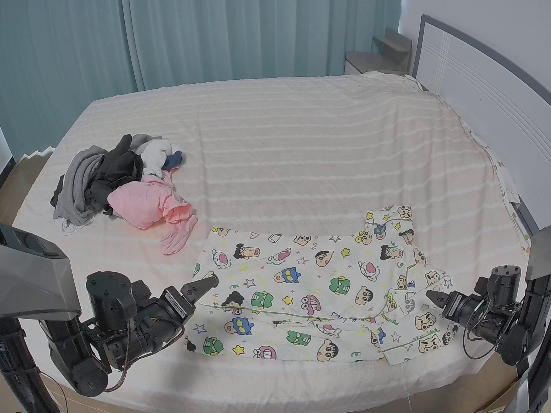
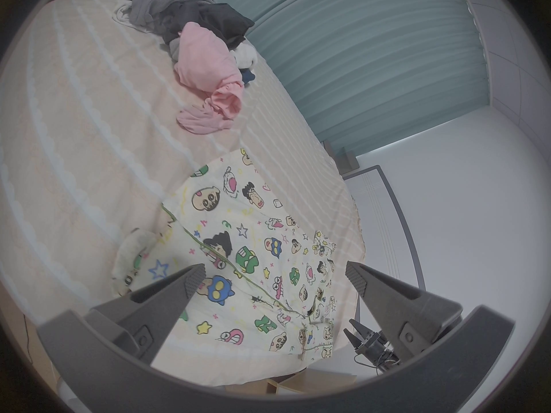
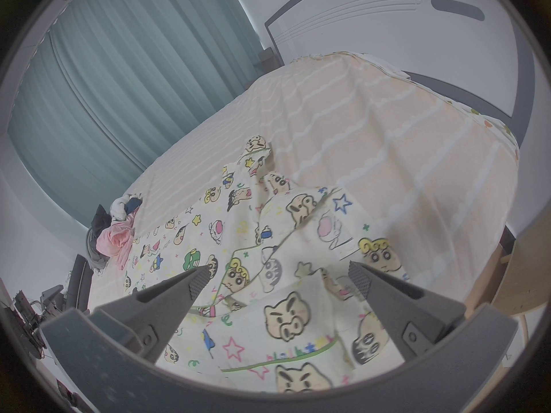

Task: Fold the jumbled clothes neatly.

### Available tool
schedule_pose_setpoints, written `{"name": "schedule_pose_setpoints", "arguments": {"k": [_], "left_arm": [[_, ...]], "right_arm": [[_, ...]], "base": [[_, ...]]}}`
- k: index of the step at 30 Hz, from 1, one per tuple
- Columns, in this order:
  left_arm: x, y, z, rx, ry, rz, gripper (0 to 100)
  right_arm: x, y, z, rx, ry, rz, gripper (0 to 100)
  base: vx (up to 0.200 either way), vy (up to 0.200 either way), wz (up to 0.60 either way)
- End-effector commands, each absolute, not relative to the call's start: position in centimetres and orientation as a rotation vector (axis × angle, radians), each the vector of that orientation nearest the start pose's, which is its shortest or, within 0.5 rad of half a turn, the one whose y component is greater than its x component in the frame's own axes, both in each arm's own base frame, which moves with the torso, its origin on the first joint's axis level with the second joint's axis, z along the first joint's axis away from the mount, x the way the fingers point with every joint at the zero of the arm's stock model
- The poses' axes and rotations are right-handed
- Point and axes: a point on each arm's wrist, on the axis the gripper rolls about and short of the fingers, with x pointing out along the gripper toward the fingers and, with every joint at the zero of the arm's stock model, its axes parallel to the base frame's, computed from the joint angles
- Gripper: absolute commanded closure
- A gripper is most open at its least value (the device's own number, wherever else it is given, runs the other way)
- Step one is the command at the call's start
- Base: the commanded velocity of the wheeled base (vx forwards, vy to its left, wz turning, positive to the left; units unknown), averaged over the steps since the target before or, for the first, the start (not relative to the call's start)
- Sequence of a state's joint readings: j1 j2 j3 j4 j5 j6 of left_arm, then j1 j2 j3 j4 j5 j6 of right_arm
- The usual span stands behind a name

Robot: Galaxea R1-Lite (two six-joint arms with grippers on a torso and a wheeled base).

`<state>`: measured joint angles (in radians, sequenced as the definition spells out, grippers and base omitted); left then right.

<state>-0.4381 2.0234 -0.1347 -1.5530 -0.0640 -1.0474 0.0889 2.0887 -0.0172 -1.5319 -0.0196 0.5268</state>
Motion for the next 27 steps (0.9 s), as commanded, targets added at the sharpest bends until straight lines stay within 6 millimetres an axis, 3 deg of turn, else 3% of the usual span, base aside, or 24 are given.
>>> {"name": "schedule_pose_setpoints", "arguments": {"k": [1, 8, 17, 23, 27], "left_arm": [[22.2, -10.6, 4.6, -0.952, 0.558, -0.276, 0], [22.6, -10.5, 4.6, -0.956, 0.54, -0.261, 0], [23.1, -10.7, 4.4, -0.952, 0.504, -0.209, 0], [23.2, -10.7, 4.3, -0.949, 0.504, -0.205, 0], [23.2, -10.7, 4.3, -0.949, 0.501, -0.204, 0]], "right_arm": [[21.6, 1.9, 1.8, 0.483, 0.551, -0.078, 0], [22.0, 2.0, 1.9, 0.481, 0.537, -0.072, 0], [22.0, 2.0, 1.9, 0.483, 0.539, -0.071, 0], [22.0, 2.0, 1.9, 0.483, 0.537, -0.071, 0], [22.1, 2.0, 1.9, 0.482, 0.534, -0.069, 0]], "base": [[0.0, -0.2, 0.0], [0.0, -0.2, 0.0], [0.0, 0.0, 0.0], [0.2, 0.0, 0.0], [0.0, 0.0, 0.0]]}}
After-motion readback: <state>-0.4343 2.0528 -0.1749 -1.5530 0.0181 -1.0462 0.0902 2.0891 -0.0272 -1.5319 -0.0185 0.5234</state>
